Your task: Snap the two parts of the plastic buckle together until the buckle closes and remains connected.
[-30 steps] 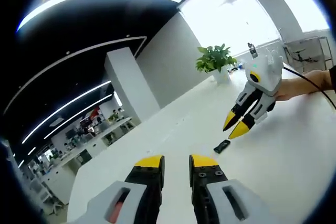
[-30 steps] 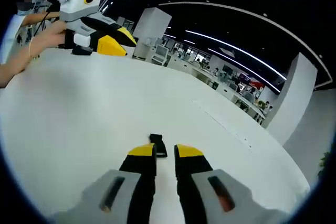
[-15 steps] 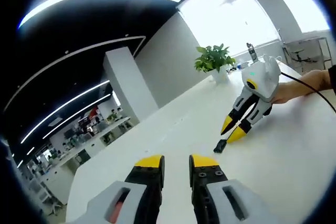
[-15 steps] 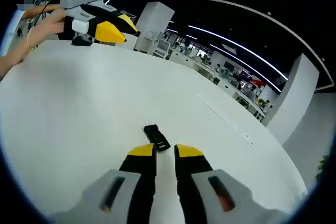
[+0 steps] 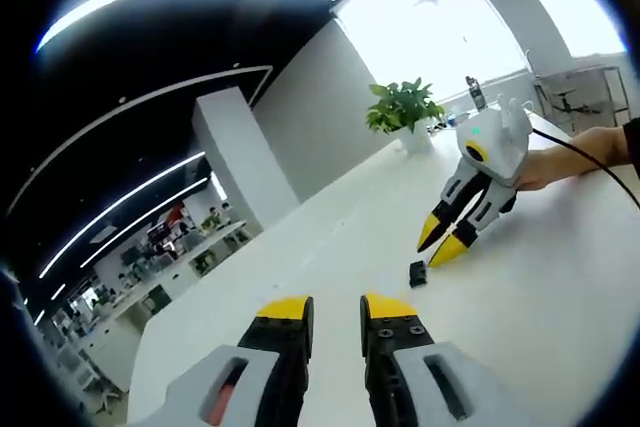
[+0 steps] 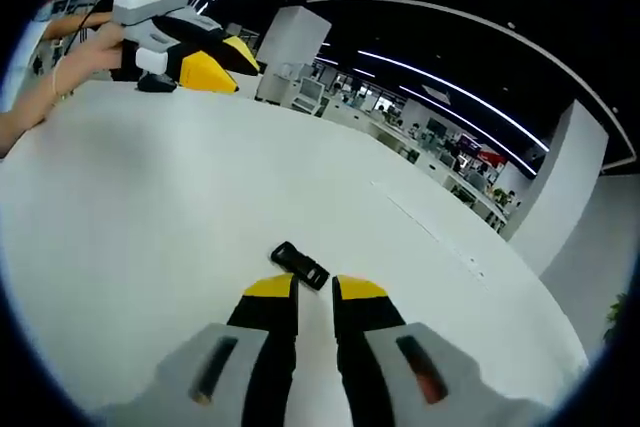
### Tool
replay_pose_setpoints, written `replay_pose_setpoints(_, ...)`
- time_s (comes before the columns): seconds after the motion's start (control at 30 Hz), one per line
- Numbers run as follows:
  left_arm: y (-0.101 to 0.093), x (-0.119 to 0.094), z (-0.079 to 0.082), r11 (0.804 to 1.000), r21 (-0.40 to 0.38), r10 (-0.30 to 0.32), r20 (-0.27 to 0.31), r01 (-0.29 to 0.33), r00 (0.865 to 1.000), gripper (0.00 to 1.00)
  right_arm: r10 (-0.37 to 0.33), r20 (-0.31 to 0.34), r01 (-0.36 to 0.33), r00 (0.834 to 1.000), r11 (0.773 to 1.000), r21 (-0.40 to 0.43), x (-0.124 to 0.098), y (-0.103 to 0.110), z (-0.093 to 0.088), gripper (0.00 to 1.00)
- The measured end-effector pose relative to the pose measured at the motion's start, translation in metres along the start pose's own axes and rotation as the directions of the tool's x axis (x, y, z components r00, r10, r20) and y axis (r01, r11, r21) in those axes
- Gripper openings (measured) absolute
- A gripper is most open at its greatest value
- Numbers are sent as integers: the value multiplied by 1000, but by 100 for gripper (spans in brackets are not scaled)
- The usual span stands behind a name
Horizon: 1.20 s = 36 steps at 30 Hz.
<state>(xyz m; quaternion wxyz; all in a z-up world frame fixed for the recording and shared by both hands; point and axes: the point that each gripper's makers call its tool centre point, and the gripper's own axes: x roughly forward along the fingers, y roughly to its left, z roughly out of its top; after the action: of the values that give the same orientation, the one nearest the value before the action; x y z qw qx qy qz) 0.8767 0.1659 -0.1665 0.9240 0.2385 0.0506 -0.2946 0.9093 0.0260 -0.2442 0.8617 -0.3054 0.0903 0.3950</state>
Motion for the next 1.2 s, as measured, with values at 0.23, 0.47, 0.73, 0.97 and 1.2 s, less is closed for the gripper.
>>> replay_pose_setpoints(0.23,0,0,-1,1000,2,-1,-4,1,1000,18,7,11,-7,1000,1000,-5,3,3,1,14)
replay_pose_setpoints(0.47,-2,0,-1,1000,4,-4,-5,4,1000,18,12,19,-11,1000,1000,-8,6,5,4,14)
replay_pose_setpoints(0.73,-3,-1,-1,1000,6,-4,-6,4,1000,18,11,17,-10,1000,1000,-8,7,5,5,14)
replay_pose_setpoints(0.97,-1,0,-2,1000,10,1,-12,-1,1000,18,4,22,-4,1000,1000,-4,3,3,8,14)
replay_pose_setpoints(1.2,1,1,-7,1000,21,14,-38,-13,999,18,-3,38,3,999,1000,17,-6,1,16,14)
